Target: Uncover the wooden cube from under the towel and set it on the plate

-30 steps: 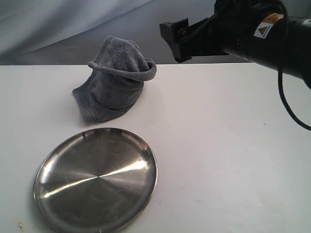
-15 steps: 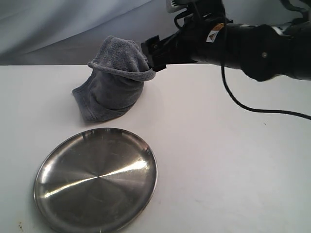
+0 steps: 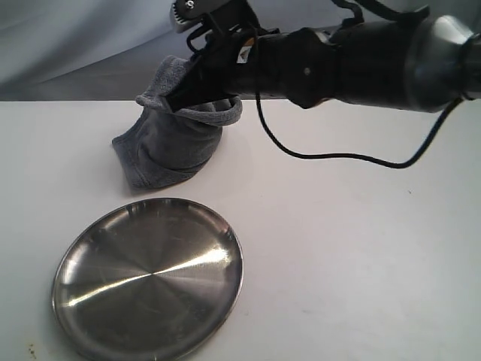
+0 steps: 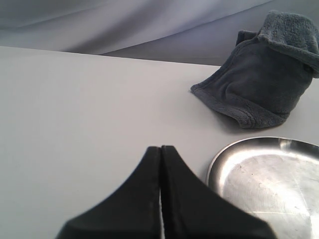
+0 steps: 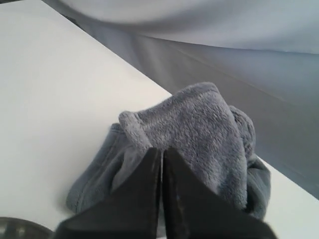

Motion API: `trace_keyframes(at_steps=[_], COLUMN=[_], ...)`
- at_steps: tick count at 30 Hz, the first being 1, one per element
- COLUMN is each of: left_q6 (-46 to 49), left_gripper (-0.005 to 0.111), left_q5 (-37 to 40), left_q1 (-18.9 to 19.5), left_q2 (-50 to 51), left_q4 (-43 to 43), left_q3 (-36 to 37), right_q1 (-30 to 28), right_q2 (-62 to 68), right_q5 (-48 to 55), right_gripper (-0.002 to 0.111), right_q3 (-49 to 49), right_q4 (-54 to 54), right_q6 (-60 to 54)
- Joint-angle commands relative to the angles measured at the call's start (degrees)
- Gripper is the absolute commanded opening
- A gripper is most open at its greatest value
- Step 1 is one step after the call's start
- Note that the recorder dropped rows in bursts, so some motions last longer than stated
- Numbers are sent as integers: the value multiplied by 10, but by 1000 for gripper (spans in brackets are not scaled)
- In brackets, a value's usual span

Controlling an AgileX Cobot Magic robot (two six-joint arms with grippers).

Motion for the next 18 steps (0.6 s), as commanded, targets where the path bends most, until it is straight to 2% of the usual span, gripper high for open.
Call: trace_keyframes(at_steps=[1,11,14,18], left_q6=[-2,-2,-2,-2], left_gripper=[0,0,0,0], left_q5=[-4,-4,-4,-4], left_q1=[-2,-2,-2,-2], left_q2=[-2,-2,-2,-2], left_q4=[-1,-1,-1,-1], left_q3=[3,3,3,3], right_q1=[12,9,-2,-32], right_q2=[37,149,168,172], right_q5=[33,300,336,382], right_gripper=[0,0,0,0], right_q3=[-72,-375,-443,-477], right_q4=[1,1,1,-12], right_q6=[-4,-30,-20,7])
